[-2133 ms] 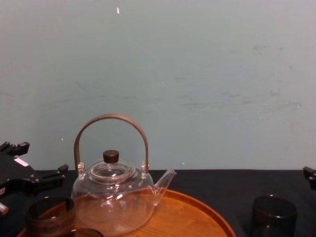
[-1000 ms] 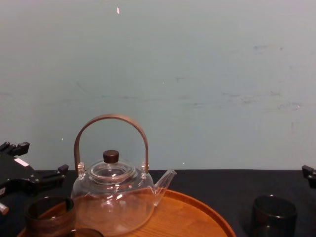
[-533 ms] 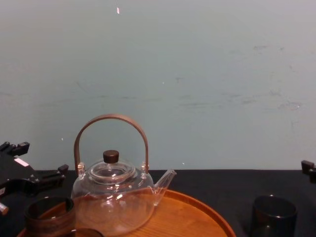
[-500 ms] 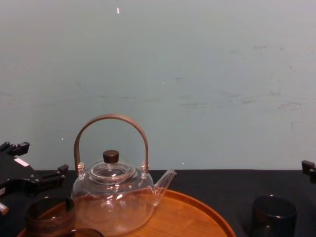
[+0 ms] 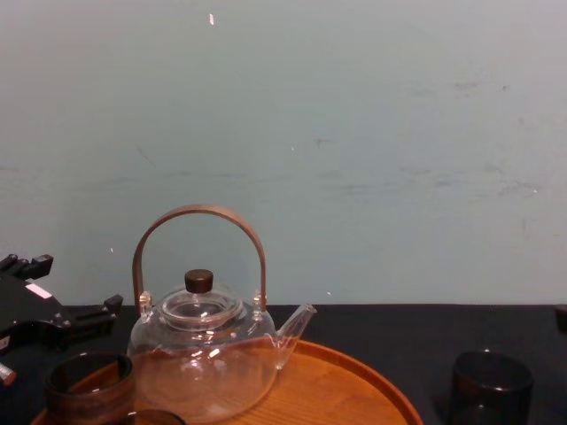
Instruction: Pick up the glass from the table and place it on the tray.
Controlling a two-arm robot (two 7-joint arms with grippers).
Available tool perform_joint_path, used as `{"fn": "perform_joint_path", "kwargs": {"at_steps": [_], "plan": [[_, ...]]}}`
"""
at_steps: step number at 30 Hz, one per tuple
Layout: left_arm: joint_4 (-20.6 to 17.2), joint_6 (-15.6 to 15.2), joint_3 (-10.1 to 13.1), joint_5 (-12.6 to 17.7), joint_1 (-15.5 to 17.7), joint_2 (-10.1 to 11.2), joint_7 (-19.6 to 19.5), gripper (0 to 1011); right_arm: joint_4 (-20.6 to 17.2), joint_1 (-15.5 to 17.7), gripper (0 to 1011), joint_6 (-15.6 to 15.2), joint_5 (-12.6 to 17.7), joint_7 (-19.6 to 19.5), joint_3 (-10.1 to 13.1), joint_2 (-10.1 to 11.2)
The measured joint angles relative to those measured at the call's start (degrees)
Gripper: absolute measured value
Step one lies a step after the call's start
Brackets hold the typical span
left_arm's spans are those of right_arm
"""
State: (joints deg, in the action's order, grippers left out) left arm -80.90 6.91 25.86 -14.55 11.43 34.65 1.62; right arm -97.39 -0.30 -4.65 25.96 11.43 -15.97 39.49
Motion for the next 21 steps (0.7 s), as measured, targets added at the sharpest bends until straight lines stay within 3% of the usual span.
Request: {"fn": "perform_joint_path", "kwargs": {"at_steps": [21], "plan": [[0.0,0.0,0.01,0.0,0.0,0.0,0.0,1001,-4.46,7.9,1002,0.85,2.14,12.76,3.92,6.53]]}}
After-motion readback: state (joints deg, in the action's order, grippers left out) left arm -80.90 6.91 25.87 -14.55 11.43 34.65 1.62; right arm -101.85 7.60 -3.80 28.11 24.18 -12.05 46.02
